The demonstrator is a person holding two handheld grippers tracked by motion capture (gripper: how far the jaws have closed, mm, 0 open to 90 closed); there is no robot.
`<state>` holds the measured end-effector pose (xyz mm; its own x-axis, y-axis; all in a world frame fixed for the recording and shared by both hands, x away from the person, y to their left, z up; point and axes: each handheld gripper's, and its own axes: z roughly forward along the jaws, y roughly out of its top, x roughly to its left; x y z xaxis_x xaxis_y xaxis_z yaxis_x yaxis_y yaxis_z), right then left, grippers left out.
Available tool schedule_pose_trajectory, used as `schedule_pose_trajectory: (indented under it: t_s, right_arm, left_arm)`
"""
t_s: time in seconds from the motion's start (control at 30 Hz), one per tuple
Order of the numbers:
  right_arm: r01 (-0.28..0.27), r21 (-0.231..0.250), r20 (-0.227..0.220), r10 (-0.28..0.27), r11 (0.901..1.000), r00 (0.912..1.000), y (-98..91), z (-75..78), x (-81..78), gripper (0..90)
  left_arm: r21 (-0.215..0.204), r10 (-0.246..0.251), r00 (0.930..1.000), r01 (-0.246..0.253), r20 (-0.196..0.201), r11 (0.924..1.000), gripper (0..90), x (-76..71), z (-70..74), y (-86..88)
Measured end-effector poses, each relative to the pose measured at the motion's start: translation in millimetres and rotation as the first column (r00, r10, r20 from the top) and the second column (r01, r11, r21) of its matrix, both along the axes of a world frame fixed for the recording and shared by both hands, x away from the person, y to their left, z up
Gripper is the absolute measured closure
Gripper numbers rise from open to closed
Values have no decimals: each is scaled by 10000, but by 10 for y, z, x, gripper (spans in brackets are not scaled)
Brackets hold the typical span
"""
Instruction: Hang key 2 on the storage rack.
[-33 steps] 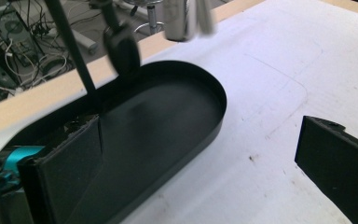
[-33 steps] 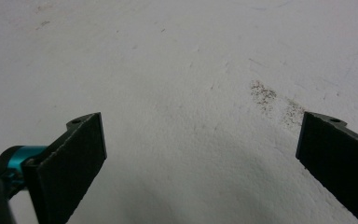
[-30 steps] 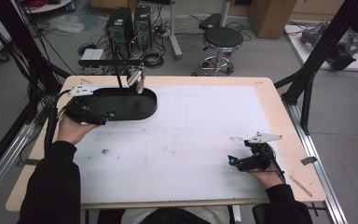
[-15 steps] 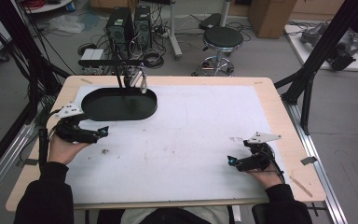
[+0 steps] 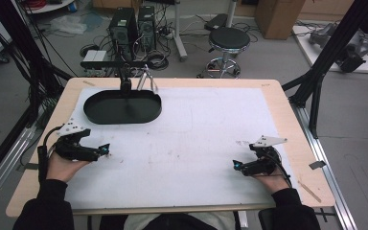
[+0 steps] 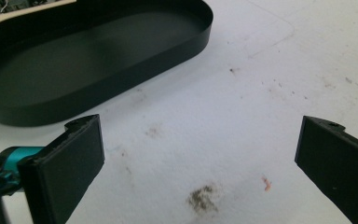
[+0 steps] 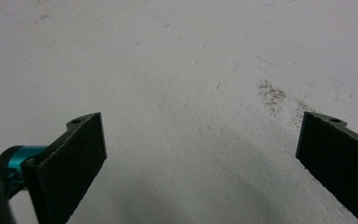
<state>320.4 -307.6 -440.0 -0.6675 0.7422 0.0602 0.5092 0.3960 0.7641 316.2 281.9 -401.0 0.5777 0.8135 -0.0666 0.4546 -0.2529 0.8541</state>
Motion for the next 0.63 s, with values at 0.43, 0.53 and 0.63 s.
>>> schedule_pose_trajectory:
  t_s: [0.43,0.53,0.63]
  right_arm:
    - [18,-19,-7,-18,10000,10000,1,-8,-7,8]
    - [13,-63,-37,-13,10000,10000,10,-21,-5,8]
    - [-8,-122,-46,7,9999,10000,14,-31,-8,8]
  left_arm:
    - [63,159,9999,-159,-2,9999,18,-327,-284,147]
    - [176,175,9998,-176,35,9997,18,-373,-296,160]
    - [245,178,9998,-177,-52,9995,18,-392,-307,167]
